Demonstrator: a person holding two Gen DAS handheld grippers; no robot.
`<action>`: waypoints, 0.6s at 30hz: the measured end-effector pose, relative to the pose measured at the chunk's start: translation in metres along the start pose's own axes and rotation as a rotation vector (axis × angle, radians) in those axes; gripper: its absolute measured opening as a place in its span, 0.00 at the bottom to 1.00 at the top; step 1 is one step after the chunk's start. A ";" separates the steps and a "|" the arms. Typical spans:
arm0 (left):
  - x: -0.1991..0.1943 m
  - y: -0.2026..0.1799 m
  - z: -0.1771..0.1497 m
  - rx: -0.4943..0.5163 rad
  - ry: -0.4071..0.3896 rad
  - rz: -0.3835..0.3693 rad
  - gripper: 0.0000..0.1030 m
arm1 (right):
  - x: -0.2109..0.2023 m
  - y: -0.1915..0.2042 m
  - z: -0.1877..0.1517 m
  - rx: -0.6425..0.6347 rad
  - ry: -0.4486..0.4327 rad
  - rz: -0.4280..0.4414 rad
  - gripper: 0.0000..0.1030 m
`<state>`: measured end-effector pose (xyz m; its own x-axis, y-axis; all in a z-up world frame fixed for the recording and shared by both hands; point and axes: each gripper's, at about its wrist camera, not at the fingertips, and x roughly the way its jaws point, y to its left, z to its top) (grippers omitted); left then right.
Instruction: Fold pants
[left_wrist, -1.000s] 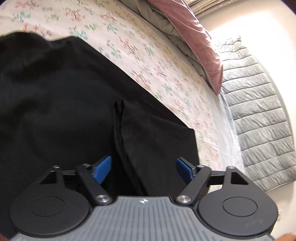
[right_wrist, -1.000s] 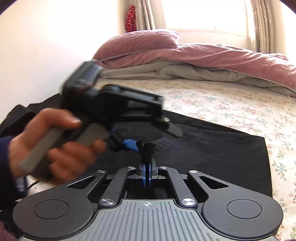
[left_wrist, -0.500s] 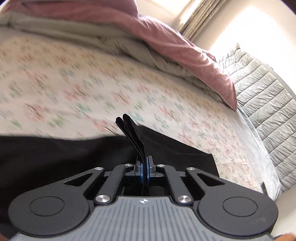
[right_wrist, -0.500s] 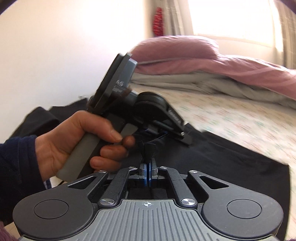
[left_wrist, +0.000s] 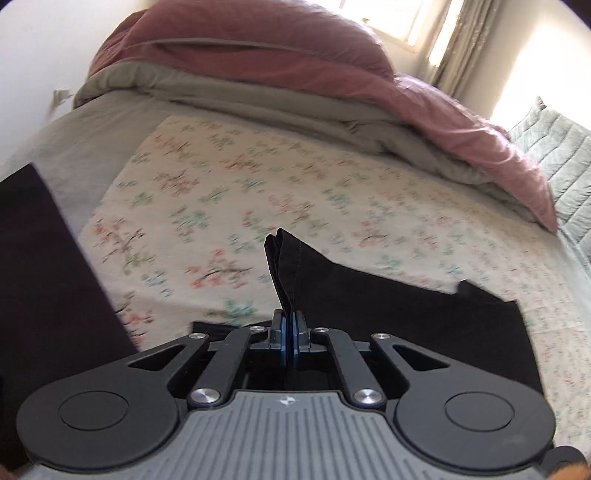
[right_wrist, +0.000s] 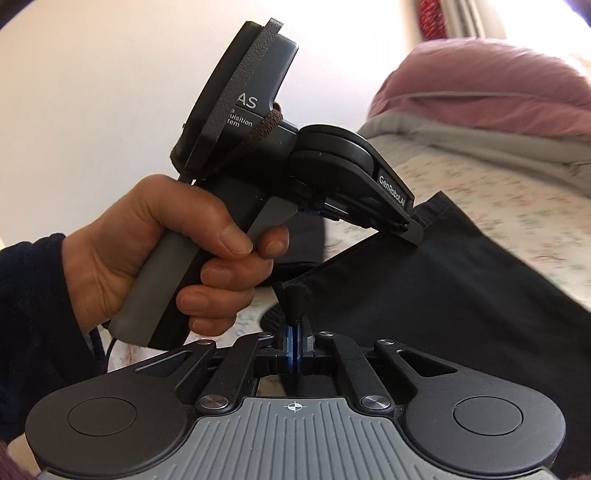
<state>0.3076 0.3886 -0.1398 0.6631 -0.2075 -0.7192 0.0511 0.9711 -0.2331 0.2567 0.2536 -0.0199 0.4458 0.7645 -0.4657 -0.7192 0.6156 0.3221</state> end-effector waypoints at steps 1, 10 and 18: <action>0.004 0.005 -0.003 -0.004 0.011 0.012 0.15 | 0.011 0.002 0.001 0.007 0.013 0.012 0.02; 0.002 0.018 -0.029 -0.037 -0.022 0.042 0.15 | 0.066 0.002 -0.011 -0.001 0.144 0.071 0.05; -0.003 0.015 -0.029 -0.014 -0.005 0.162 0.33 | 0.052 -0.006 -0.013 0.036 0.181 0.111 0.24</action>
<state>0.2847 0.4002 -0.1602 0.6654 -0.0473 -0.7450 -0.0674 0.9901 -0.1230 0.2772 0.2871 -0.0569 0.2593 0.7831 -0.5652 -0.7376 0.5384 0.4075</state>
